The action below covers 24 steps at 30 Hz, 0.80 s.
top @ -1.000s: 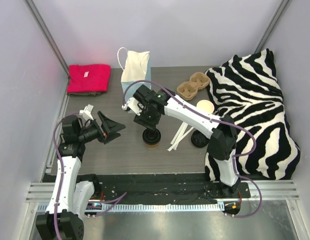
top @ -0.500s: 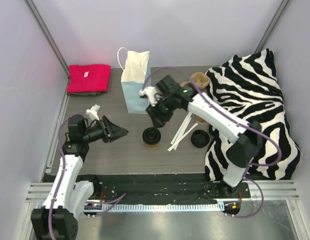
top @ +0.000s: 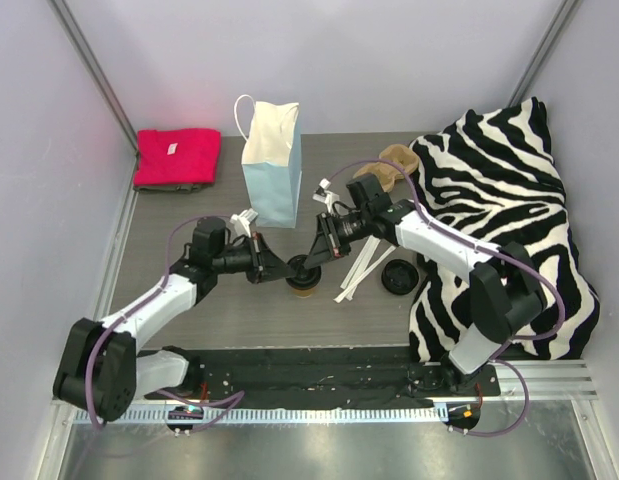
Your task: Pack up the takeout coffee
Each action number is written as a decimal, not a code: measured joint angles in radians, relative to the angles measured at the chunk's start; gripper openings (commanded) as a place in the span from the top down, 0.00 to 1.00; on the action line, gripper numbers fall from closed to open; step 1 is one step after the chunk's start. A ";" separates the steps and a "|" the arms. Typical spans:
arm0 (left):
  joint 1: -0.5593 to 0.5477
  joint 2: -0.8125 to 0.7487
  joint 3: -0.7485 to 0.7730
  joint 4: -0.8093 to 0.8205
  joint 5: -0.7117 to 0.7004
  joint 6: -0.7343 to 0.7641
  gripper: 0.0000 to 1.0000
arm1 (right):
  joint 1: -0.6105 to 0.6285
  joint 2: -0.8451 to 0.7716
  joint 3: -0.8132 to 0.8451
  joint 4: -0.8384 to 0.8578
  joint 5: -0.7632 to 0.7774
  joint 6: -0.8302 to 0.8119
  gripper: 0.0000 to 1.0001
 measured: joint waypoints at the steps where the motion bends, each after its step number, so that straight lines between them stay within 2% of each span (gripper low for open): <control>1: -0.012 0.023 0.009 0.008 0.001 0.000 1.00 | 0.000 0.010 0.000 0.034 -0.018 0.024 0.91; 12: -0.047 0.222 0.060 0.119 0.010 -0.030 1.00 | -0.005 0.096 -0.047 0.166 -0.085 0.108 0.96; 24: 0.001 0.311 0.045 0.158 0.040 -0.049 1.00 | -0.029 0.205 -0.069 0.212 -0.146 0.132 0.99</control>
